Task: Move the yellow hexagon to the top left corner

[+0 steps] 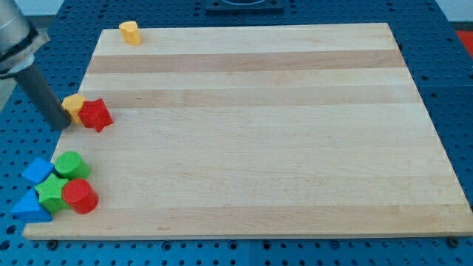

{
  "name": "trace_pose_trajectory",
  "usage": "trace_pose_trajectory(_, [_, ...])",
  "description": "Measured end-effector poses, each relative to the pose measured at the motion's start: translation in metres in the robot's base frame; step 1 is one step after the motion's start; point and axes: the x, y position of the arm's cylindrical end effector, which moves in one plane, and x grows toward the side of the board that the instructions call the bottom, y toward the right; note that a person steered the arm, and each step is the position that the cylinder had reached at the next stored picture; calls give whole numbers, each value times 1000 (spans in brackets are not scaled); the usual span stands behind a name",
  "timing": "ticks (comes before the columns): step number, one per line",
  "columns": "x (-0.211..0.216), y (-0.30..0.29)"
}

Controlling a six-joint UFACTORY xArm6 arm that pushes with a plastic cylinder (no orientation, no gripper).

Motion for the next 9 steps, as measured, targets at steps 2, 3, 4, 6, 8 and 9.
trace_pose_trajectory(2, [-39, 49])
trace_pose_trajectory(3, [-41, 80])
trace_pose_trajectory(4, [-66, 86])
trace_pose_trajectory(6, [-96, 35])
trace_pose_trajectory(8, [-89, 57])
trace_pose_trajectory(9, [-99, 65])
